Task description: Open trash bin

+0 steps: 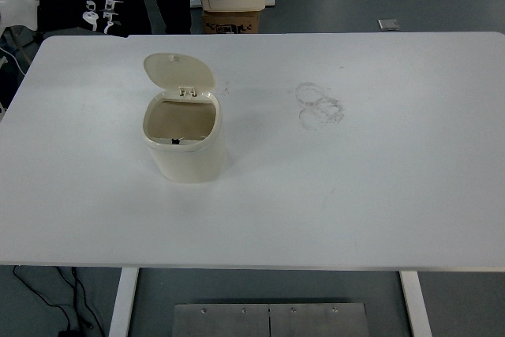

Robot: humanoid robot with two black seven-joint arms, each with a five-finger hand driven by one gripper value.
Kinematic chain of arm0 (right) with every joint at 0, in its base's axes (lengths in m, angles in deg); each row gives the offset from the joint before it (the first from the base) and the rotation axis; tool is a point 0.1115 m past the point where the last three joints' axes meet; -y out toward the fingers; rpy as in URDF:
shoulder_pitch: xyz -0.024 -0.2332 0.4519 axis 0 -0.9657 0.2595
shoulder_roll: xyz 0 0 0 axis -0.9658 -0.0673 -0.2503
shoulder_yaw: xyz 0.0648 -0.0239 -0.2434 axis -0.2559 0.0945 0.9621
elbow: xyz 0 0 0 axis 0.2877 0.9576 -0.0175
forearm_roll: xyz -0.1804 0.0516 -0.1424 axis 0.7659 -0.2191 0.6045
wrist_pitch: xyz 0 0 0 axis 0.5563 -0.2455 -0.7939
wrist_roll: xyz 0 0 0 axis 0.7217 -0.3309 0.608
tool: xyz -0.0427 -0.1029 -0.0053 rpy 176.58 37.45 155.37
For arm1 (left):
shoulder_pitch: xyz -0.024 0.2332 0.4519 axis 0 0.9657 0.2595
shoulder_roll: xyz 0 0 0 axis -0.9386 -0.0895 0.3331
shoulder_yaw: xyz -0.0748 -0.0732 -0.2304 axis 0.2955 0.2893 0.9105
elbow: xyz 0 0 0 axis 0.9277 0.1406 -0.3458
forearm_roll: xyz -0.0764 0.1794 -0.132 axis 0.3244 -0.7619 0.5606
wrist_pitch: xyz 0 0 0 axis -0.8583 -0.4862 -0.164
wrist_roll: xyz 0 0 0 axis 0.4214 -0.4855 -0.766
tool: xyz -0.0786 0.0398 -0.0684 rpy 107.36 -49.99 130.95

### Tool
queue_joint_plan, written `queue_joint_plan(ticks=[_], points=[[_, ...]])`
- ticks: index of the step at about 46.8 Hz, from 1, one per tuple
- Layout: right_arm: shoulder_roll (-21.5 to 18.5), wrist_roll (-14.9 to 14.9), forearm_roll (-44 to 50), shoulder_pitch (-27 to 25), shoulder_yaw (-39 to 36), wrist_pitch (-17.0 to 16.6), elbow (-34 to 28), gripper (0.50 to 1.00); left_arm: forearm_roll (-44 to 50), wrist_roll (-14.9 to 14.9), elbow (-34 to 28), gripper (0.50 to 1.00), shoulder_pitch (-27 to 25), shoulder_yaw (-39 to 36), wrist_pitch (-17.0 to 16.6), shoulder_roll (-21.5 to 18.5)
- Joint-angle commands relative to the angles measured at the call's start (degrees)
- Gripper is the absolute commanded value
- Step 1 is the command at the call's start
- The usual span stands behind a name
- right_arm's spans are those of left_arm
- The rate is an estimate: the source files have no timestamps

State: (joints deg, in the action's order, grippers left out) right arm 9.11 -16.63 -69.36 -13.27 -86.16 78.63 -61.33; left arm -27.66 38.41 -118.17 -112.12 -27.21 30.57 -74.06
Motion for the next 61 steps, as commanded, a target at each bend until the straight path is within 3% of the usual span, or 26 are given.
queue_joint_plan(ticks=[1,11,17,22,25,31,36,42,61], points=[[0.0,0.0,0.0,0.0,0.0,0.1,-0.1,0.991,0.6,0.0,2.8,1.000,4.2,5.5,0.0,-0.6],[0.0,0.0,0.0,0.0,0.0,0.0,-0.1,0.991,1.7,0.0,9.5,1.000,14.9,19.2,0.0,-0.7],[0.0,0.0,0.0,0.0,0.0,0.1,0.0,0.991,3.5,0.1,10.8,1.000,21.5,25.0,-6.2,-0.7],[0.0,0.0,0.0,0.0,0.0,0.0,0.0,0.991,3.8,0.4,11.3,1.000,26.3,30.8,-7.9,-0.5],[0.0,0.0,0.0,0.0,0.0,0.0,-0.1,0.991,3.9,1.7,12.0,1.000,29.4,34.6,-7.9,-0.4],[0.0,0.0,0.0,0.0,0.0,0.0,-0.1,0.991,3.9,7.3,12.9,1.000,35.2,40.6,-8.4,0.1],[0.0,0.0,0.0,0.0,0.0,0.0,0.0,0.991,3.9,10.7,13.2,1.000,37.5,42.6,-8.7,0.8],[0.0,0.0,0.0,0.0,0.0,0.0,0.0,0.991,3.9,12.7,14.3,1.000,39.7,44.3,-8.5,1.9],[0.0,0.0,0.0,0.0,0.0,0.0,-0.1,0.991,4.0,12.8,20.2,1.000,45.8,54.3,-7.6,8.0]])
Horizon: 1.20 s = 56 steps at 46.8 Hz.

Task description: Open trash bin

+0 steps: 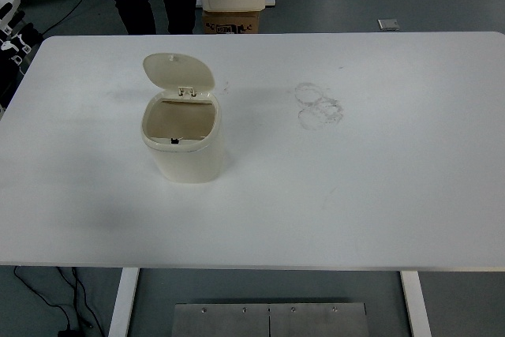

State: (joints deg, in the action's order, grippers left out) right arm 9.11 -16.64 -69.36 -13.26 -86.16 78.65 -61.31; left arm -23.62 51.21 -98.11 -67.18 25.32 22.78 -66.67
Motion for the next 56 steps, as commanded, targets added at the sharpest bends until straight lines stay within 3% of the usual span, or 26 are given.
queue_joint_plan(ticks=[1,12,56], points=[[0.0,0.0,0.0,0.0,0.0,0.0,0.0,0.991,0.0,0.0,0.1,1.000,1.2,2.4,0.3,0.9],[0.0,0.0,0.0,0.0,0.0,0.1,0.0,0.991,0.0,0.0,0.1,1.000,5.3,8.2,2.4,2.9],[0.0,0.0,0.0,0.0,0.0,0.1,-0.1,0.991,-0.1,0.0,0.1,1.000,7.9,8.3,2.2,3.6]])
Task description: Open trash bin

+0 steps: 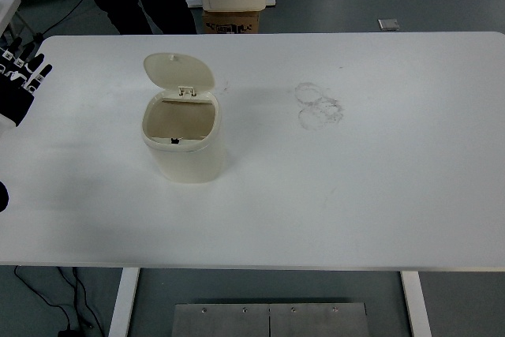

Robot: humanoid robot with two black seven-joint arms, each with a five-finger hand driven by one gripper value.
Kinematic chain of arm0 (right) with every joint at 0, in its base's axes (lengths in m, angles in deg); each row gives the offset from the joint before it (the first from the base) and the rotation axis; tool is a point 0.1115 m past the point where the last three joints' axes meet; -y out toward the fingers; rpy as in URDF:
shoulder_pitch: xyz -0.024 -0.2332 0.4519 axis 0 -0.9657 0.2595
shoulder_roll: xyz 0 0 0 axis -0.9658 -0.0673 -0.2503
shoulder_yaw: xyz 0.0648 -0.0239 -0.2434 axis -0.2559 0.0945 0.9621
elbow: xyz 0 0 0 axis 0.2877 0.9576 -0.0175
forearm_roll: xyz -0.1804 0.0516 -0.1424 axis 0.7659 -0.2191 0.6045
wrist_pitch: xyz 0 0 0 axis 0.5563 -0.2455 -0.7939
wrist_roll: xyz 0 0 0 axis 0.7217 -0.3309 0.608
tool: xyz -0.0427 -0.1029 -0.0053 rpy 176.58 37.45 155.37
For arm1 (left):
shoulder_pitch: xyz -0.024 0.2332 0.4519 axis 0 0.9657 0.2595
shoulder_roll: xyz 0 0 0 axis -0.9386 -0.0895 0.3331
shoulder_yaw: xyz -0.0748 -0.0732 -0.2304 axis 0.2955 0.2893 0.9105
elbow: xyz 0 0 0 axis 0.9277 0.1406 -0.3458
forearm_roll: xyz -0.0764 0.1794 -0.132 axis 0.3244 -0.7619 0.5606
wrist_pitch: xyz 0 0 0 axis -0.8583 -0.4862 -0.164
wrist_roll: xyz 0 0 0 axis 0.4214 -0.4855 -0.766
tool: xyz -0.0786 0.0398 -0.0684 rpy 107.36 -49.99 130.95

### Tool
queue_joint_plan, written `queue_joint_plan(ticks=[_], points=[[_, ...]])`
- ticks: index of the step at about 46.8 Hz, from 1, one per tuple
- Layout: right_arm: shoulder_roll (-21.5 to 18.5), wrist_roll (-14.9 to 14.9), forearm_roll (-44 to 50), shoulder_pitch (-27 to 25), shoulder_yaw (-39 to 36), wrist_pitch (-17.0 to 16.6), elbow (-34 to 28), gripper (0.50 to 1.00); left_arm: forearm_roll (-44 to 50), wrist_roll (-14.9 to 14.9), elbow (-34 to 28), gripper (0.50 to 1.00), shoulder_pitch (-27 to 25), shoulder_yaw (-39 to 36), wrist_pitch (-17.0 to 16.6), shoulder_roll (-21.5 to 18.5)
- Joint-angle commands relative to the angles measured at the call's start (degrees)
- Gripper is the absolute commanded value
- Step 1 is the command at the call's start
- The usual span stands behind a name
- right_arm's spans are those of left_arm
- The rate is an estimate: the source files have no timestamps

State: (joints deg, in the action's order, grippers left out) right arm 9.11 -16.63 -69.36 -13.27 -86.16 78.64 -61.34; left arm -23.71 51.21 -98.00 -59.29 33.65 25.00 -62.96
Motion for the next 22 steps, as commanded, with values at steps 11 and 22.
queue_joint_plan(ticks=[11,22], points=[[0.0,0.1,0.3,0.0,0.1,0.0,0.0,0.991,0.0,0.0,0.0,1.000,0.0,0.0,0.1,-0.6],[0.0,-0.3,0.0,-1.0,-0.1,0.0,0.1,0.991,-0.1,0.0,0.0,1.000,-0.1,0.0,0.2,-0.9]])
